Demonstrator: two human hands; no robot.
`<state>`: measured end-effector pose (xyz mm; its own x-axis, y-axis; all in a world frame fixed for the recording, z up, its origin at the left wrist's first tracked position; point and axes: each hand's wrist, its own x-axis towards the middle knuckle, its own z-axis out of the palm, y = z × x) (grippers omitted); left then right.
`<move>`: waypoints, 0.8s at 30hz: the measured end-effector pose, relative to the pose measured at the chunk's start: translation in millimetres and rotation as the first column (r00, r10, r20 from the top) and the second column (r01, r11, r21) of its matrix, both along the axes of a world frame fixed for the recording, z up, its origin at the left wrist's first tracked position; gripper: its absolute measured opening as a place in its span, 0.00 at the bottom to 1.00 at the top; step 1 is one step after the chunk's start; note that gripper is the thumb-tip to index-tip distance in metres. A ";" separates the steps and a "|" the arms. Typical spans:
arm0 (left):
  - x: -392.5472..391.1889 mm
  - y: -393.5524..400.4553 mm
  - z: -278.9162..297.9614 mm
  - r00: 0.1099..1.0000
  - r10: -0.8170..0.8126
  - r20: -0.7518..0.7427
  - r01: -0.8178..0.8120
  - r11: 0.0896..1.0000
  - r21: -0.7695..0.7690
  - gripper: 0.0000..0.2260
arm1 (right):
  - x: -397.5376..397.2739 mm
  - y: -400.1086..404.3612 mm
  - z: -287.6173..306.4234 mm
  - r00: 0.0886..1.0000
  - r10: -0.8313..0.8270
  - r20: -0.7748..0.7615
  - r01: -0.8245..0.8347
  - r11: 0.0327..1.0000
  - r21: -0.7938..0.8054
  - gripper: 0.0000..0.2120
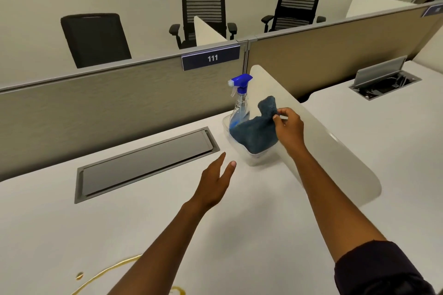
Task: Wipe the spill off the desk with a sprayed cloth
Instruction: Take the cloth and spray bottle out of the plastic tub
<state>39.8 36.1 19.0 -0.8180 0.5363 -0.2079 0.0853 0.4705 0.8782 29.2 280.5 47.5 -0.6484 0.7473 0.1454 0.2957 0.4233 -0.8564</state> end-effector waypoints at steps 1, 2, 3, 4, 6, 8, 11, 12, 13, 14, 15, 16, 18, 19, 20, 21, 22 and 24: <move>6.1 3.6 6.3 0.998 0.018 0.064 -0.020 0.999 0.038 0.25 | 6.9 -2.6 10.6 0.999 -0.021 -0.036 0.020 1.000 -0.024 0.11; 12.2 7.1 11.3 0.989 0.025 0.149 -0.039 0.995 0.089 0.24 | 14.4 -6.3 21.0 0.997 -0.036 -0.074 0.033 0.999 -0.042 0.11; 18.7 10.7 15.6 0.972 0.011 0.235 -0.046 0.989 0.144 0.24 | 21.8 -10.7 30.8 0.993 -0.048 -0.110 0.042 0.997 -0.057 0.11; 25.7 14.2 18.9 0.951 -0.020 0.308 -0.042 0.980 0.193 0.23 | 28.7 -16.0 39.1 0.988 -0.056 -0.144 0.046 0.996 -0.074 0.11; 43.1 20.0 27.6 0.904 -0.084 0.419 -0.042 0.958 0.282 0.22 | 44.2 -30.4 53.9 0.978 -0.064 -0.196 0.047 0.995 -0.091 0.12; 61.6 25.9 36.7 0.845 -0.117 0.521 -0.089 0.931 0.354 0.21 | 59.5 -47.2 63.8 0.969 -0.075 -0.235 0.055 0.994 -0.092 0.12; 85.0 31.2 48.6 0.746 -0.143 0.651 -0.212 0.875 0.436 0.20 | 83.3 -76.0 68.4 0.947 -0.085 -0.310 0.061 0.994 -0.088 0.10; 90.4 30.9 50.5 0.709 -0.147 0.690 -0.270 0.847 0.458 0.20 | 92.5 -87.4 67.9 0.935 -0.084 -0.346 0.054 0.994 -0.096 0.09; 94.5 29.6 51.5 0.670 -0.150 0.727 -0.338 0.810 0.478 0.21 | 101.8 -99.3 66.9 0.919 -0.082 -0.385 0.045 0.993 -0.106 0.08; 96.5 27.2 51.1 0.629 -0.155 0.762 -0.412 0.764 0.496 0.22 | 110.6 -111.6 65.4 0.901 -0.081 -0.426 0.036 0.993 -0.113 0.07; 97.9 23.0 51.0 0.589 -0.169 0.790 -0.483 0.710 0.512 0.23 | 120.0 -124.6 63.4 0.881 -0.081 -0.466 0.034 0.993 -0.109 0.08; 98.2 17.6 50.3 0.555 -0.190 0.810 -0.543 0.654 0.526 0.24 | 129.1 -138.0 61.0 0.859 -0.079 -0.505 0.034 0.995 -0.098 0.10; 98.5 5.8 49.1 0.496 -0.248 0.832 -0.627 0.561 0.540 0.25 | 145.9 -164.9 55.6 0.818 -0.059 -0.572 0.019 0.997 -0.077 0.13; 99.1 0.3 48.9 0.471 -0.278 0.837 -0.655 0.526 0.543 0.25 | 153.7 -178.1 52.3 0.804 -0.046 -0.593 0.001 0.997 -0.076 0.15; 100.2 -5.5 48.3 0.450 -0.299 0.842 -0.679 0.498 0.540 0.26 | 161.7 -192.0 49.5 0.795 -0.035 -0.606 -0.017 0.997 -0.079 0.18; 101.9 -11.1 48.5 0.430 -0.320 0.844 -0.700 0.472 0.535 0.26 | 169.3 -205.5 46.4 0.793 -0.029 -0.609 -0.028 0.996 -0.083 0.21; 103.3 -16.7 48.3 0.412 -0.339 0.846 -0.720 0.448 0.530 0.27 | 176.3 -218.4 43.0 0.797 -0.028 -0.603 -0.032 0.996 -0.087 0.23; 106.3 -27.4 50.3 0.391 -0.369 0.843 -0.759 0.389 0.522 0.27 | 189.1 -241.0 34.9 0.809 -0.040 -0.587 -0.031 0.993 -0.110 0.24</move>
<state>146.1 8.6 69.3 -0.6182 0.6864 -0.3830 -0.7814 -0.5895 0.2049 218.3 39.6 82.4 -0.4619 0.7838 0.4151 -0.2773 0.3169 -0.9070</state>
